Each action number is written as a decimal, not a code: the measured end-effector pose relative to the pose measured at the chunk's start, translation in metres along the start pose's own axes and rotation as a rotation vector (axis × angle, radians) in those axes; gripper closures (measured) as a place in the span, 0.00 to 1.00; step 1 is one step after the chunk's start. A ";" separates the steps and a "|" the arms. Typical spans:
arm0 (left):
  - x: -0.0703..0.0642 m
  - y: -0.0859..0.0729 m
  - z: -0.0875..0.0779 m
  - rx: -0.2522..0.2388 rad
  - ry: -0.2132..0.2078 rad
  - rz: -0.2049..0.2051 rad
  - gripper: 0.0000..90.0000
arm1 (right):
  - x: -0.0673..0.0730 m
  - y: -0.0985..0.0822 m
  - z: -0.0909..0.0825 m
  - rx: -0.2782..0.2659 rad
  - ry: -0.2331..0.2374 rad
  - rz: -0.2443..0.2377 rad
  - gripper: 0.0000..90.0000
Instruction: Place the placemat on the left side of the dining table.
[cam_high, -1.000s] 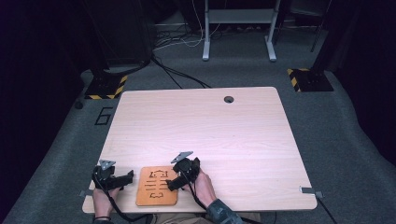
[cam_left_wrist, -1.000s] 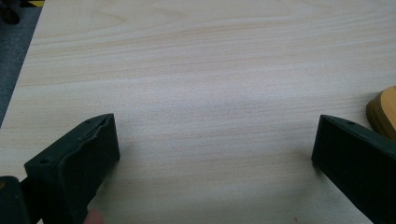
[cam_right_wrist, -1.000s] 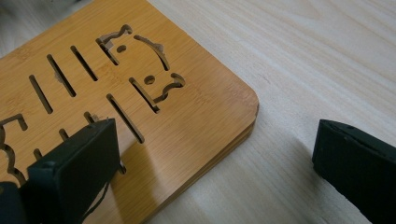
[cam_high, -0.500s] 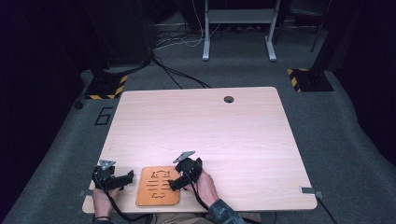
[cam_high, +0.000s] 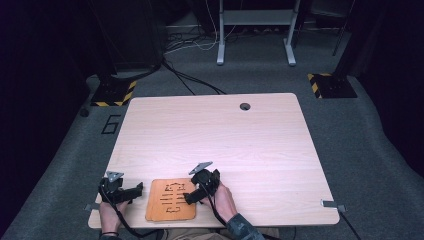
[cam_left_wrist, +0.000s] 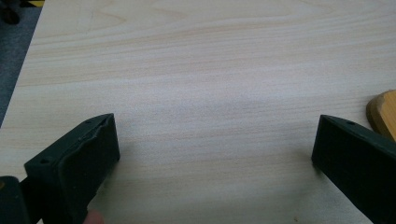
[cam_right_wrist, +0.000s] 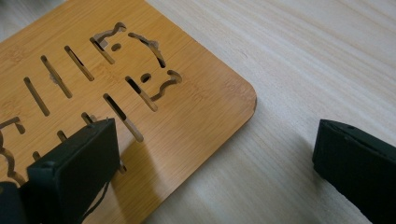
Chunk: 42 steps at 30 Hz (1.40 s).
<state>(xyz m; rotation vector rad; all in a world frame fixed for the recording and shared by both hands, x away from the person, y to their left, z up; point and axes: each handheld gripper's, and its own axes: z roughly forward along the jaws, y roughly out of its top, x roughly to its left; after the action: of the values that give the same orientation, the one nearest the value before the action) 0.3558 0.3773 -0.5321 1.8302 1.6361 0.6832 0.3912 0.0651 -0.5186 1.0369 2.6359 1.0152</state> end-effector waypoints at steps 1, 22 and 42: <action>0.000 0.000 0.000 0.000 0.000 0.000 0.01 | 0.000 0.000 0.000 -0.003 0.000 0.005 0.00; 0.000 0.000 0.000 0.000 0.001 0.000 0.01 | -0.009 -0.013 -0.011 -0.006 -0.047 0.019 0.00; -0.001 0.000 0.000 -0.002 0.009 -0.004 0.00 | -0.009 -0.024 -0.011 -0.085 -0.058 0.028 0.00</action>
<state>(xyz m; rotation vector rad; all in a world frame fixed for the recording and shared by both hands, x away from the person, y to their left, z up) 0.3560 0.3760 -0.5323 1.8245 1.6433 0.6919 0.3807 0.0405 -0.5259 1.0704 2.5158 1.0755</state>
